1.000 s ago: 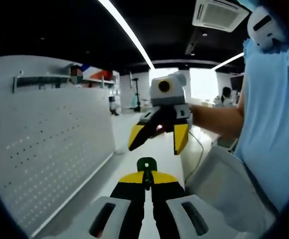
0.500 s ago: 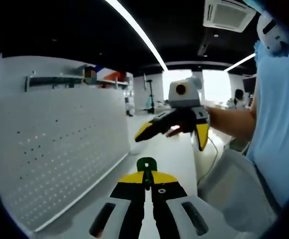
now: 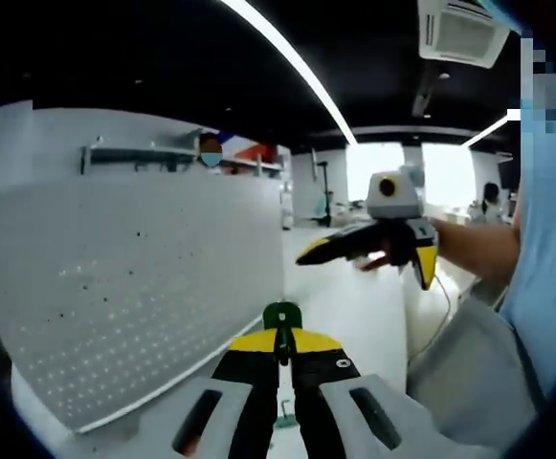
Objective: Insert the hook assembly into the mounting plate slot until the hook locks in place.
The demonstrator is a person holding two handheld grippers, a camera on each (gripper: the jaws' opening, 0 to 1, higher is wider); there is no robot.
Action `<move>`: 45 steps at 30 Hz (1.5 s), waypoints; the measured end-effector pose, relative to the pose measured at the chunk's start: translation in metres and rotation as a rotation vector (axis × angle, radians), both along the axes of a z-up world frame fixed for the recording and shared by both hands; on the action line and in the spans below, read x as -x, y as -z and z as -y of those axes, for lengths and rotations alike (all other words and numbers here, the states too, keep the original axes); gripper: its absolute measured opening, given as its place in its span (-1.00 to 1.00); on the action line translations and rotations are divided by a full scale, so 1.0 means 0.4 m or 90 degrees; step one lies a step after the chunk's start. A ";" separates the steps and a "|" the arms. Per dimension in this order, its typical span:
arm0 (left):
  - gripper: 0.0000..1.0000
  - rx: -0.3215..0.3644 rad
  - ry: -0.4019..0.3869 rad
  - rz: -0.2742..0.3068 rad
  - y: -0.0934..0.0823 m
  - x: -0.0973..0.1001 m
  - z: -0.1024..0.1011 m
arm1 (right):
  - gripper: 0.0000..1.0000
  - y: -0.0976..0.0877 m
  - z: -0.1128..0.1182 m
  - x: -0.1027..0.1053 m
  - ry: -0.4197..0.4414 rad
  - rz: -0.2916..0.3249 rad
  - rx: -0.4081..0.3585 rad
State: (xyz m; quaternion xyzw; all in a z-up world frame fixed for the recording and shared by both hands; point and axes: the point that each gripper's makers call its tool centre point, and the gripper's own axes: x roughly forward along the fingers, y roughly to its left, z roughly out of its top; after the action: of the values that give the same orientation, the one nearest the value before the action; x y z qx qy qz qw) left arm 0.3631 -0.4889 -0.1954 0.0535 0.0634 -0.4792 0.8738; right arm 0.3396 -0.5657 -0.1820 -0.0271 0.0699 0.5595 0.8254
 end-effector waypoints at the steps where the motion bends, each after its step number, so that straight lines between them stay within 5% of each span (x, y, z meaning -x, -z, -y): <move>1: -0.94 0.000 -0.014 0.002 0.000 -0.008 -0.007 | 0.83 0.000 0.002 -0.001 0.002 0.000 -0.001; 9: -0.94 0.006 -0.099 0.029 -0.021 -0.058 -0.057 | 0.82 0.002 0.014 -0.006 0.013 -0.002 0.000; 19: -0.94 0.038 -0.255 0.074 -0.081 -0.151 -0.177 | 0.80 0.005 0.025 -0.010 0.021 -0.005 0.005; 45: -0.94 0.056 -0.434 0.150 -0.210 -0.318 -0.357 | 0.78 0.025 0.036 -0.020 0.038 -0.023 0.017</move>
State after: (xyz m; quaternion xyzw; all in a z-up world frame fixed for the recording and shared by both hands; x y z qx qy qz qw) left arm 0.4905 -0.3462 -0.1114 0.0463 -0.0442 -0.1535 0.9861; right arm 0.3475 -0.5801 -0.1922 -0.0257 0.0929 0.5340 0.8400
